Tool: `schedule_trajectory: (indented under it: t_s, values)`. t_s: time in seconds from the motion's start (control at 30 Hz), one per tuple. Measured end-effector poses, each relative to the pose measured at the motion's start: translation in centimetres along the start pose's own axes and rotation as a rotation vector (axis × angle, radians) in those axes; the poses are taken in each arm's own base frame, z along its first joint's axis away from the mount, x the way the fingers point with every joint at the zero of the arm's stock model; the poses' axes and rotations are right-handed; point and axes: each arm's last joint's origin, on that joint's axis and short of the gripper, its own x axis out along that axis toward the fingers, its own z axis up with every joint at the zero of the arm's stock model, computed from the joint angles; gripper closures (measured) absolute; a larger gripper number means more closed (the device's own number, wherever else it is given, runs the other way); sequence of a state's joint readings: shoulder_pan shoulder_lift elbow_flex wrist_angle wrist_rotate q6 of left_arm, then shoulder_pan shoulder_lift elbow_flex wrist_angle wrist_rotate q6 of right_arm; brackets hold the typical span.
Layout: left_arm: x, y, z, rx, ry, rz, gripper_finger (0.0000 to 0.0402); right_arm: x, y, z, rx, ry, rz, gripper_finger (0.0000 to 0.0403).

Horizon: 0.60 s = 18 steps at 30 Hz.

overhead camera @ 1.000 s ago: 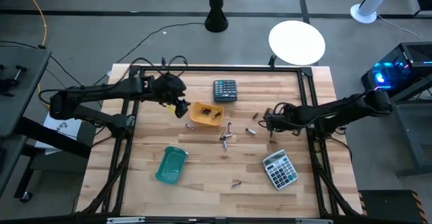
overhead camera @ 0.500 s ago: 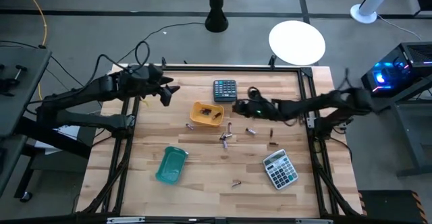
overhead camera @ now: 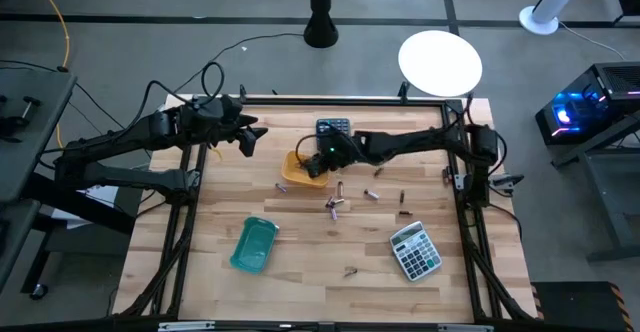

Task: Sort batteries
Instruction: Put the black battery into the yellow bin

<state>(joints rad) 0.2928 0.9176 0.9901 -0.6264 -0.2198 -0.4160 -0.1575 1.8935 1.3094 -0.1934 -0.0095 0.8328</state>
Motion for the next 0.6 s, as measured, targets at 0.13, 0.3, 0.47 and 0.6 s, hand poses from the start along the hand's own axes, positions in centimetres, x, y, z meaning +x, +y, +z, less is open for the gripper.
schedule_trajectory:
  t_s: [0.13, 0.3, 0.47, 0.6]
  values:
    - [0.0, 0.1, -0.2, 0.012, 0.022, 0.01, 0.0161, -1.4, -0.5, 0.4, -0.141, 0.107, -0.088, 0.0226]
    - [0.2, 0.5, -1.3, 0.034, 0.115, 0.051, 0.0161, -5.8, -2.5, -1.1, -0.148, 0.279, -0.367, 0.0198]
    - [1.4, 1.0, -3.1, 0.005, 0.182, 0.074, 0.0161, -8.9, -6.4, -5.1, 0.113, 0.322, -0.639, 0.0198]
    - [2.2, 1.2, -4.2, -0.04, 0.205, 0.067, 0.0161, -9.1, -9.2, -7.1, 0.389, 0.237, -0.684, 0.0197]
